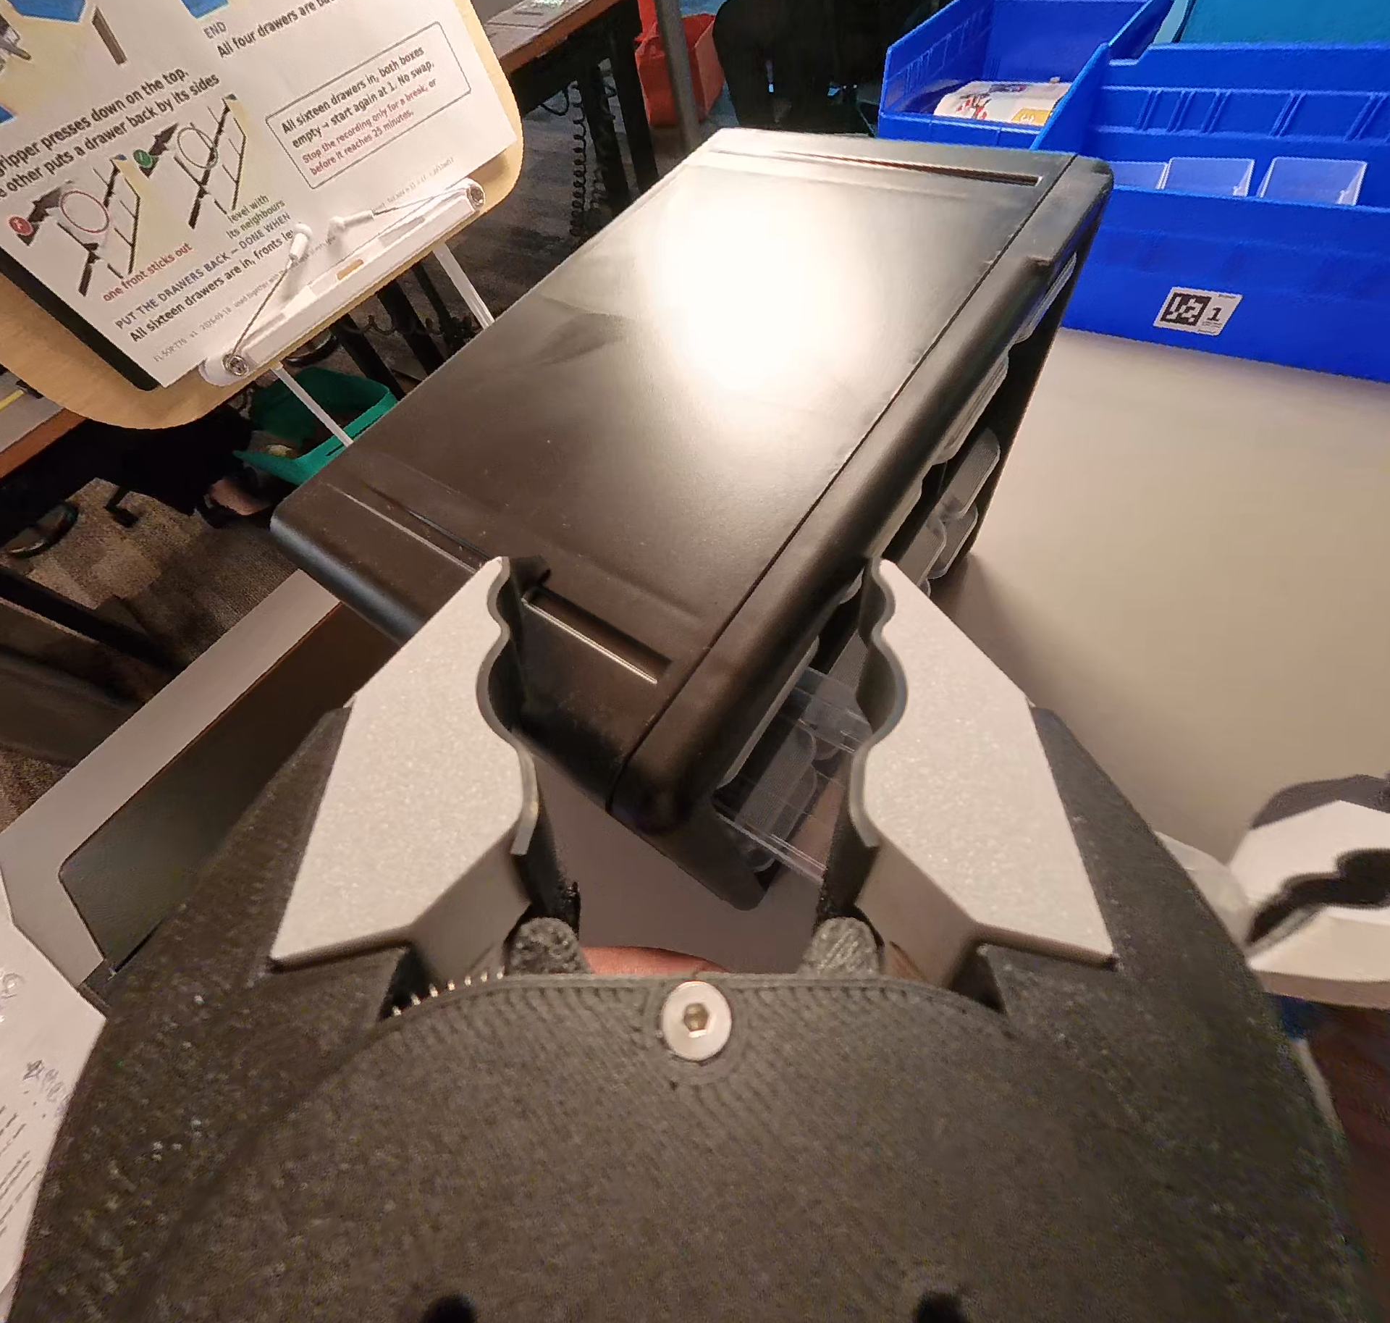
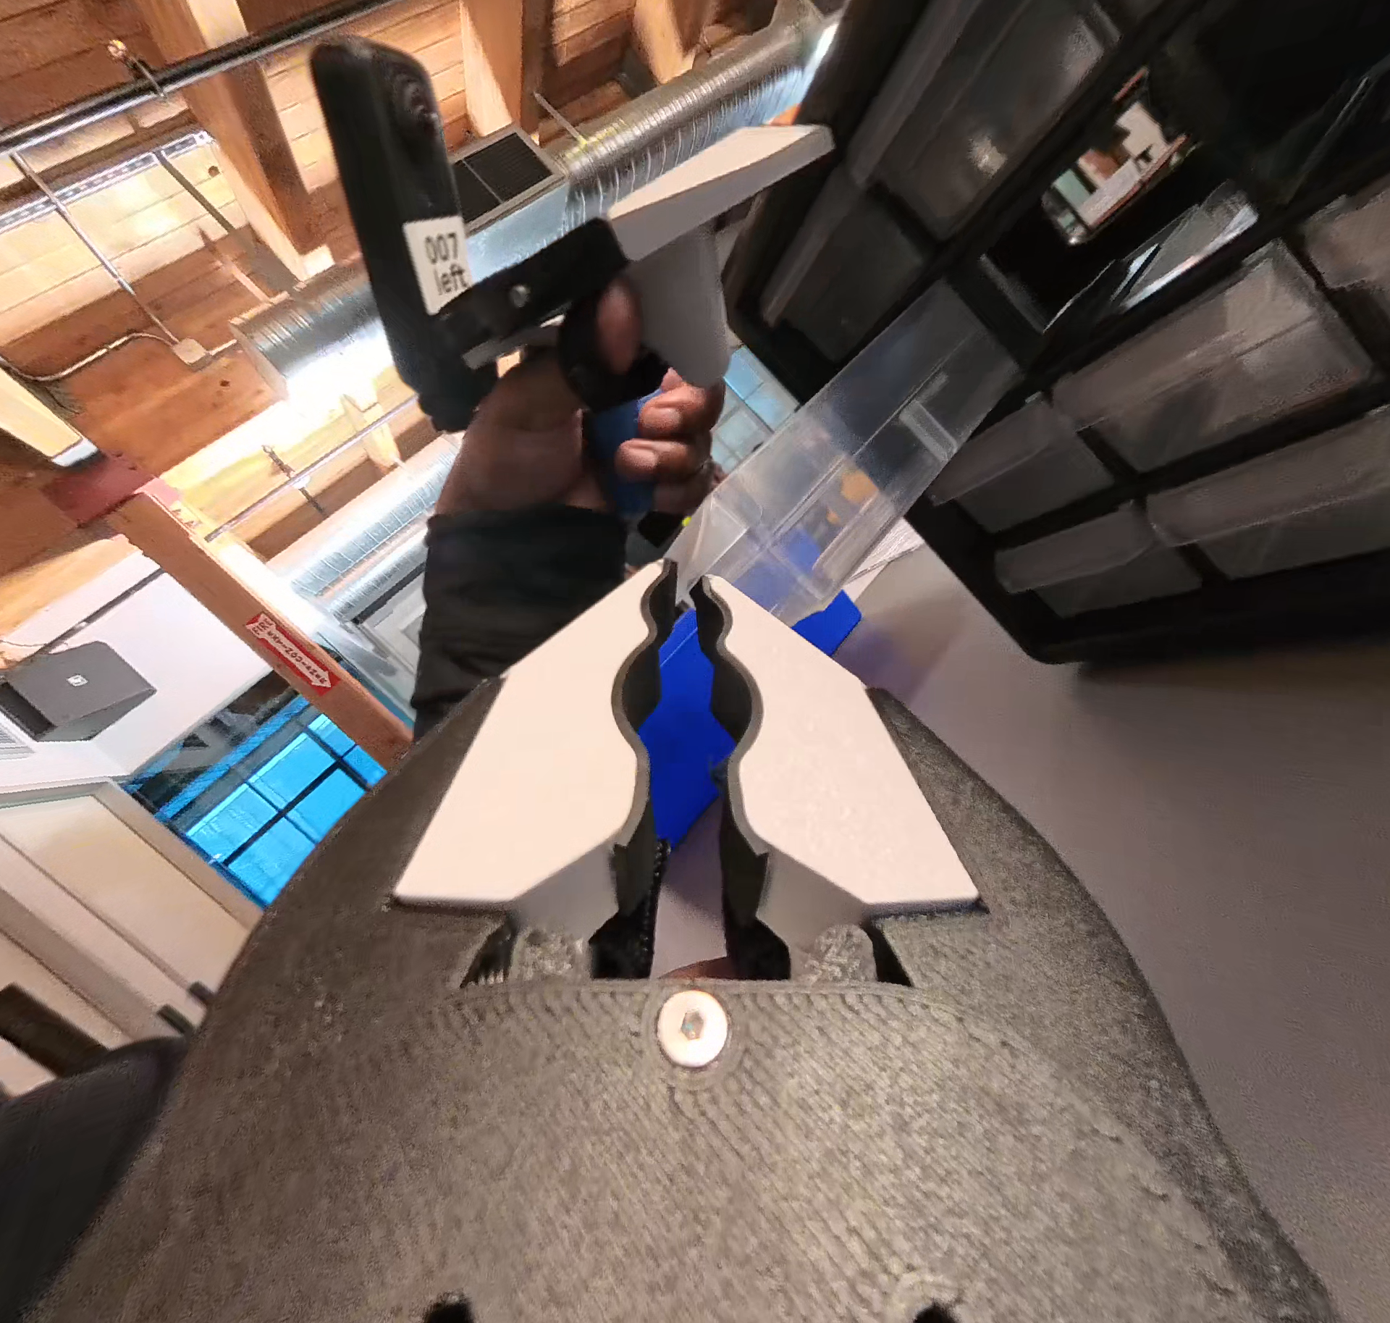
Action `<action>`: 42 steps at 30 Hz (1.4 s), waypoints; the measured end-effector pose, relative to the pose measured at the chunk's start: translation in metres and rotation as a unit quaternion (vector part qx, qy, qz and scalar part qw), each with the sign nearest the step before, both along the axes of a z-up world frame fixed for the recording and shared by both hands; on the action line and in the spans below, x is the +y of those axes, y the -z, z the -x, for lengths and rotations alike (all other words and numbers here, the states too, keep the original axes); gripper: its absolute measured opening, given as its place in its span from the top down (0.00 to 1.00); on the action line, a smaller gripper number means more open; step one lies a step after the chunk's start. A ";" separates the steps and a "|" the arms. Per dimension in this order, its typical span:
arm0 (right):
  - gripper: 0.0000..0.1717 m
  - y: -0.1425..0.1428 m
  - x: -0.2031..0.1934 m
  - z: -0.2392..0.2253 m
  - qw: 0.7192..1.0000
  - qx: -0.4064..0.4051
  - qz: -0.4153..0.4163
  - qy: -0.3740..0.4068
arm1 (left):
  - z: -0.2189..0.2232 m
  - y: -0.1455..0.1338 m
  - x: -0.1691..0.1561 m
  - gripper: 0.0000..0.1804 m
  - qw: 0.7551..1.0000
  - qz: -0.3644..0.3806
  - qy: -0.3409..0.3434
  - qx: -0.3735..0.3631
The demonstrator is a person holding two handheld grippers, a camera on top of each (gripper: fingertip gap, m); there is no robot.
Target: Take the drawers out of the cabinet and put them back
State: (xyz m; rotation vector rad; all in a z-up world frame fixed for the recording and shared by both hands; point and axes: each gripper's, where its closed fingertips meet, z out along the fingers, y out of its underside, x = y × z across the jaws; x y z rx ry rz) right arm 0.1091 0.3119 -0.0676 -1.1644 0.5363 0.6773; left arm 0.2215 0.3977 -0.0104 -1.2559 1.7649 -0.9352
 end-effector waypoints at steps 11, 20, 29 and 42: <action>0.98 -0.003 -0.043 0.017 0.999 0.050 -0.007 -0.009 | 0.000 0.000 0.000 0.50 1.000 0.000 0.000 -0.001; 0.79 0.073 -0.097 0.038 0.974 0.120 0.181 -0.064 | 0.000 0.000 0.000 0.50 1.000 0.001 0.001 -0.001; 0.76 0.072 -0.134 0.035 0.919 -0.268 0.280 -0.074 | 0.000 0.000 0.000 0.49 1.000 -0.002 -0.002 0.001; 0.71 0.100 -0.107 0.027 0.644 -0.689 0.303 -0.138 | -0.001 0.000 0.000 0.49 1.000 -0.004 -0.002 0.001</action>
